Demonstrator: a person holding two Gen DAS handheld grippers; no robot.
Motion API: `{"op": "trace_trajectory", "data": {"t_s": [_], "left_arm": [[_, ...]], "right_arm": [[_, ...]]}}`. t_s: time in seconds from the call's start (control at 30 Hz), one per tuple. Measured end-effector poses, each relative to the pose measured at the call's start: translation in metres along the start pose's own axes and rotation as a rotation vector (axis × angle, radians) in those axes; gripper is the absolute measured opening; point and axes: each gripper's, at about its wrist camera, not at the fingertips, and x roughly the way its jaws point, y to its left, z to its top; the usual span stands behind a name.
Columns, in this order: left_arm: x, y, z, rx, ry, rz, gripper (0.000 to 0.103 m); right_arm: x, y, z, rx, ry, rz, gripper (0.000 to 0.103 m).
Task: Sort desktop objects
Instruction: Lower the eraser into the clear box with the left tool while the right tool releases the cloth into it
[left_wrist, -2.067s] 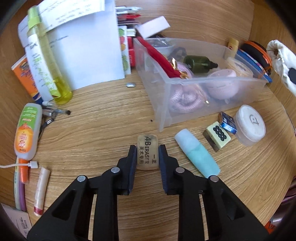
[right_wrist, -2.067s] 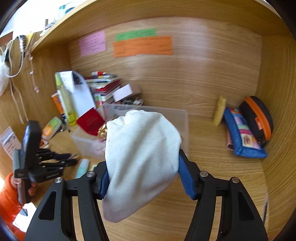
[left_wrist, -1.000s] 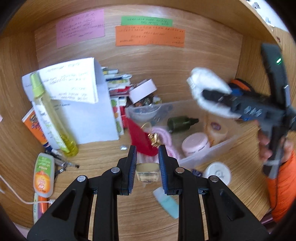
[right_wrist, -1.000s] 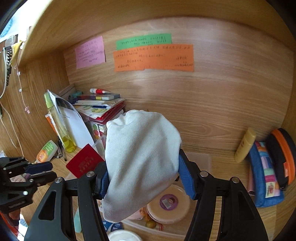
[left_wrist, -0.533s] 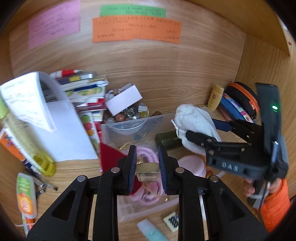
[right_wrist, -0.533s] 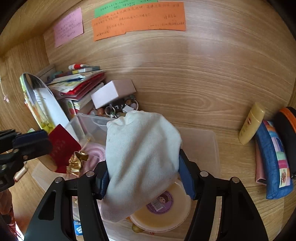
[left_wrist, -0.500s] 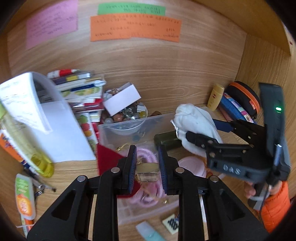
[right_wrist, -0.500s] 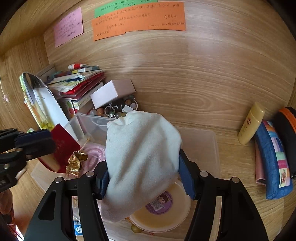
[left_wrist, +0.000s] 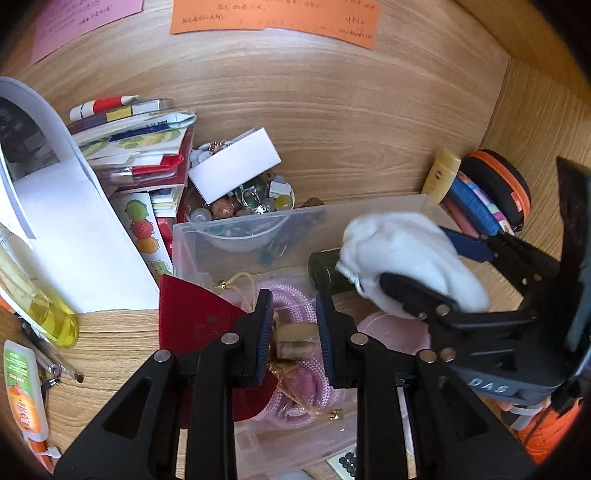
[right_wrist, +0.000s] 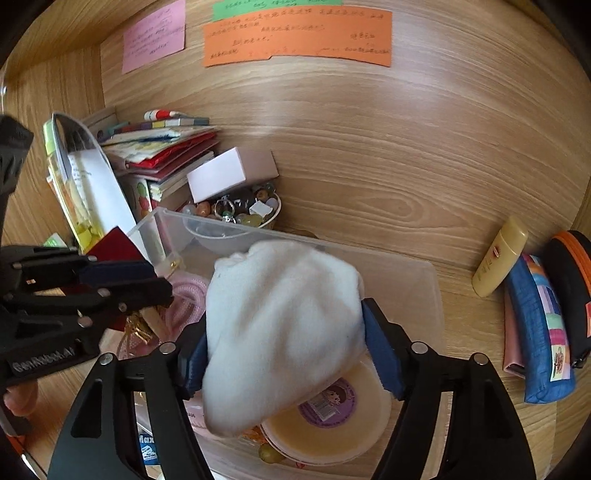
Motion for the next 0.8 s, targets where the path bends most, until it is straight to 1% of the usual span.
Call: {"op": "trace_trajectory", "data": {"t_s": [0.07, 0.13, 0.2, 0.23, 0.3, 0.43, 0.5, 0.57, 0.67, 0.73, 0.77, 0.8], "left_arm": [[-0.005, 0.001, 0.000, -0.002, -0.011, -0.005, 0.023], [-0.010, 0.003, 0.001, -0.006, -0.019, -0.013, 0.028], [-0.015, 0.004, 0.001, -0.013, -0.035, -0.021, 0.041], [-0.018, 0.005, 0.002, -0.019, -0.047, -0.022, 0.045], [-0.025, 0.006, 0.002, -0.021, -0.067, -0.018, 0.056], [-0.036, 0.005, -0.001, -0.007, -0.097, 0.012, 0.059], [-0.039, 0.005, -0.002, -0.001, -0.104, 0.023, 0.062], [-0.044, 0.004, -0.004, 0.005, -0.110, 0.029, 0.068], [-0.053, 0.002, -0.008, 0.027, -0.126, 0.046, 0.071], [-0.060, 0.001, -0.010, 0.035, -0.137, 0.054, 0.072], [-0.063, 0.001, -0.011, 0.037, -0.141, 0.056, 0.074], [-0.066, 0.000, -0.012, 0.038, -0.142, 0.056, 0.082]], "right_arm": [[0.001, 0.002, -0.001, -0.013, 0.004, -0.007, 0.073], [0.000, 0.004, -0.002, -0.024, 0.003, -0.014, 0.075], [0.000, 0.004, -0.003, -0.027, 0.006, -0.010, 0.083], [0.000, 0.004, -0.002, -0.025, 0.006, -0.005, 0.083], [-0.002, 0.005, -0.002, -0.025, 0.004, 0.003, 0.083], [-0.005, 0.006, -0.002, -0.022, 0.007, 0.005, 0.084], [-0.008, 0.007, -0.001, -0.020, 0.009, 0.005, 0.084], [-0.014, 0.007, 0.001, -0.018, 0.002, 0.000, 0.084], [-0.026, 0.008, 0.002, -0.019, -0.016, -0.030, 0.084], [-0.033, 0.009, 0.001, -0.021, -0.020, -0.030, 0.084], [-0.039, 0.010, 0.000, -0.022, -0.025, -0.031, 0.084], [-0.042, 0.010, -0.001, -0.024, -0.028, -0.032, 0.084]]}}
